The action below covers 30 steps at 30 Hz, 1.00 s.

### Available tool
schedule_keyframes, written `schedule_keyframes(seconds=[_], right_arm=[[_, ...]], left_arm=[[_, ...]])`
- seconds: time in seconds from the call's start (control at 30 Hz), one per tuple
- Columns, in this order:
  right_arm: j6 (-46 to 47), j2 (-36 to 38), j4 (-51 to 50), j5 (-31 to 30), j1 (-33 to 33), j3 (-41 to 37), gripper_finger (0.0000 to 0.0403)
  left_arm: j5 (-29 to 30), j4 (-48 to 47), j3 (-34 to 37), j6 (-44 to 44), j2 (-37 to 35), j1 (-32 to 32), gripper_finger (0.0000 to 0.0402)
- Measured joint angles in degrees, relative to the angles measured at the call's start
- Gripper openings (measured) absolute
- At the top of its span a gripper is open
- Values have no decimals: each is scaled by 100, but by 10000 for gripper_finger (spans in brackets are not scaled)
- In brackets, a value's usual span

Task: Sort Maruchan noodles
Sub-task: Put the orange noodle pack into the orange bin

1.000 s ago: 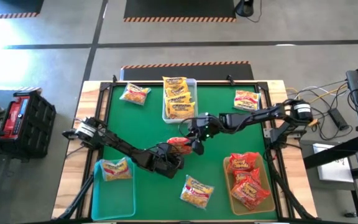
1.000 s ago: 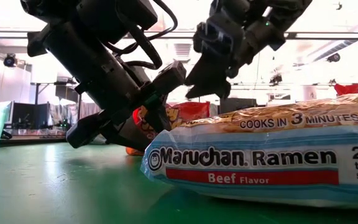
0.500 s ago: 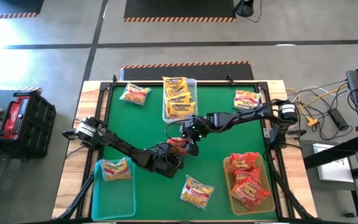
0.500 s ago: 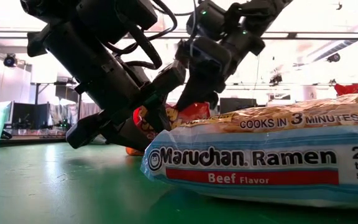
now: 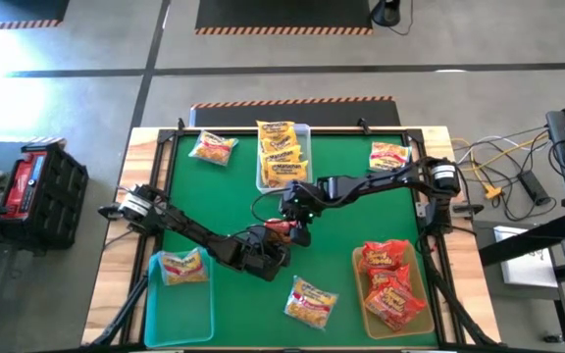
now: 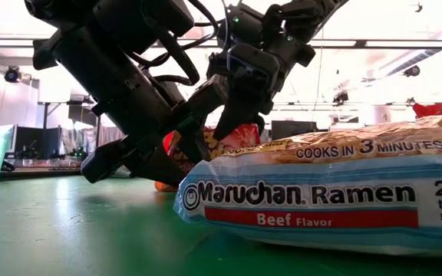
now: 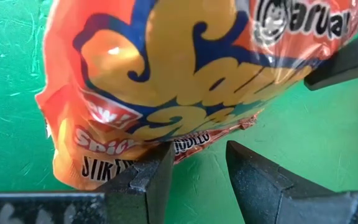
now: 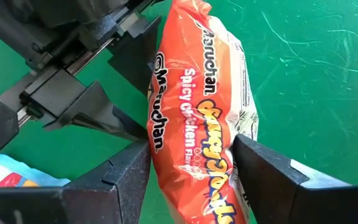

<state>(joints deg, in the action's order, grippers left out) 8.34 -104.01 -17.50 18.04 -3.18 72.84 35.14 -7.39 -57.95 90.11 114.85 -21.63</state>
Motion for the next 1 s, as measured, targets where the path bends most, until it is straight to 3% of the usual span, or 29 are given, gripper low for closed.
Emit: schedule_keyframes(seconds=[0.47, 1.0], right_arm=[[-37, 184, -97, 39, -139, 93, 198], [-44, -9, -352, 44, -120, 129, 247]], left_arm=[[1, -7, 0, 0, 0, -7, 141], [-3, -5, 2, 0, 0, -7, 141]])
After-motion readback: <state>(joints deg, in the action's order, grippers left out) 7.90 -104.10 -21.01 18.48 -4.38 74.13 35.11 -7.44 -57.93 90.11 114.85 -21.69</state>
